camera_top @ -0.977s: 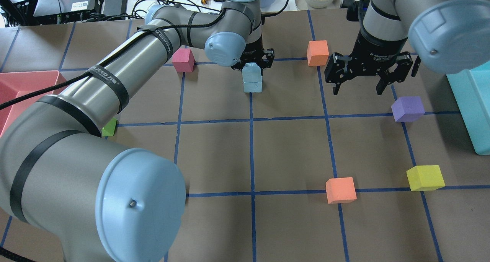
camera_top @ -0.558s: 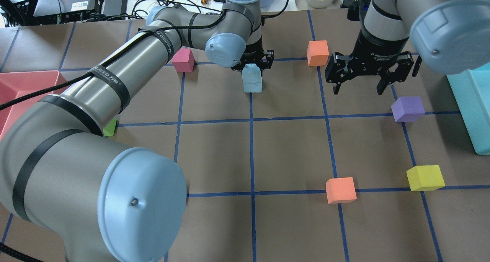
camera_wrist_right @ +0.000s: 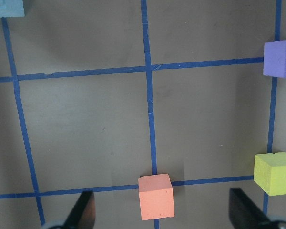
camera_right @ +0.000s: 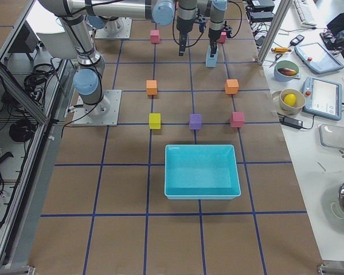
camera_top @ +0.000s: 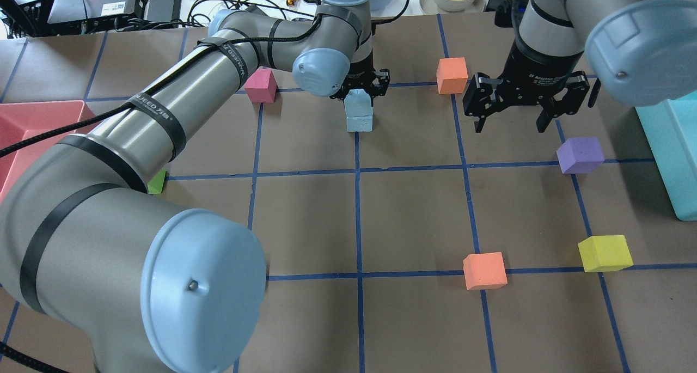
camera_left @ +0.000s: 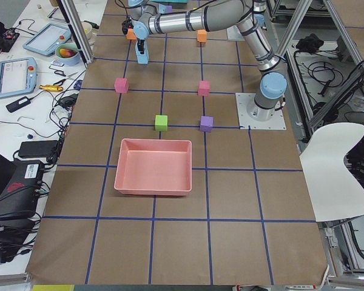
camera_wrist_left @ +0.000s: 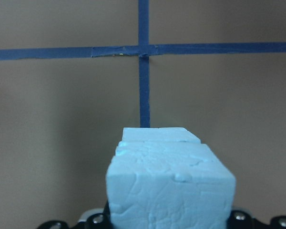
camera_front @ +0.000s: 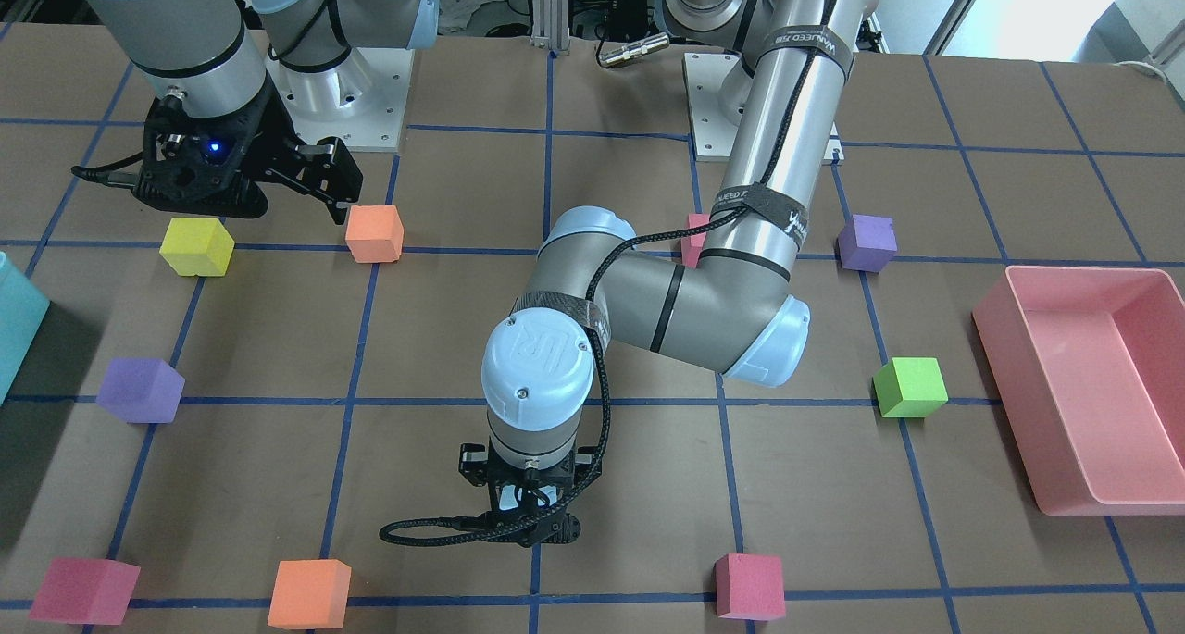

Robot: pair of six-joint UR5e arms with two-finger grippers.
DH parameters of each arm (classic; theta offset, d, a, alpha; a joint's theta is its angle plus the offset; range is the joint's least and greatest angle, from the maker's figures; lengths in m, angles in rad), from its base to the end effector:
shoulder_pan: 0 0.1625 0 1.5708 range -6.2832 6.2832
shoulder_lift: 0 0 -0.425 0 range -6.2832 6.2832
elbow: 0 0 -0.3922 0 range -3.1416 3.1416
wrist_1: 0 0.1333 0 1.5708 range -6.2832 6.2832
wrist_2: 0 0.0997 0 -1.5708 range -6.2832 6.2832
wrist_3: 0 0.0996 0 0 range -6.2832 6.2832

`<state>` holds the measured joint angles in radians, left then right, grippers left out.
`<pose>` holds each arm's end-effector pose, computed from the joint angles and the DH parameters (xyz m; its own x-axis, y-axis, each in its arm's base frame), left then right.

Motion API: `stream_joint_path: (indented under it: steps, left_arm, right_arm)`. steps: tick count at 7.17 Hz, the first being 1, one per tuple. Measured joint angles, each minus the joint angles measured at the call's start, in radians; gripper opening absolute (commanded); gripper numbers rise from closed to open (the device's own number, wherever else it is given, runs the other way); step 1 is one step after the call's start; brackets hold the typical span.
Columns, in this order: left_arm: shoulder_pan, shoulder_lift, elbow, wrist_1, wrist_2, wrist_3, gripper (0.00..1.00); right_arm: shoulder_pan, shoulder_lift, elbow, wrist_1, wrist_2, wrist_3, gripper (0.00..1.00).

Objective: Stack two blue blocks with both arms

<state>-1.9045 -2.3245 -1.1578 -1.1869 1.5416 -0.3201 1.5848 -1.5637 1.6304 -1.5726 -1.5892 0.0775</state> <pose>-0.3791 -0.6776 0.2462 -0.9990 0.0149 0.0413 0.0136 0.9994 -0.0318 0.1383 -0.4855 0.4555 -0.9978 0.0621 0.0233 0.0635 0.9960 0.0632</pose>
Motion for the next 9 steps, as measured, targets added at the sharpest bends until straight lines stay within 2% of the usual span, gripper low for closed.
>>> stream_joint_path:
  steps: [1,2,5,6,8,9]
  left_arm:
    - [0.0,-0.002,0.0,0.001,0.0,-0.001,0.8]
    - [0.0,-0.004,0.0,0.001,0.0,-0.006,0.89]
    - [0.0,-0.009,-0.001,0.001,0.0,-0.029,0.93]
    - [0.0,0.0,0.0,0.0,-0.001,-0.031,1.0]
    - [0.014,0.043,0.002,-0.024,-0.004,-0.018,1.0]
    - [0.037,0.088,0.001,-0.09,-0.008,0.007,1.0]
  right_arm:
    - [-0.001,-0.005,0.0,-0.003,0.0,0.001,1.0]
    - [-0.001,-0.011,0.0,-0.007,0.001,0.001,1.0]
    - [0.001,-0.017,0.0,-0.008,0.003,0.001,1.0]
    - [0.002,-0.018,0.0,-0.008,0.004,0.001,1.0]
    - [0.003,-0.019,0.0,-0.007,0.005,-0.001,1.0]
    - [0.003,-0.019,0.0,-0.007,0.005,-0.001,1.0]
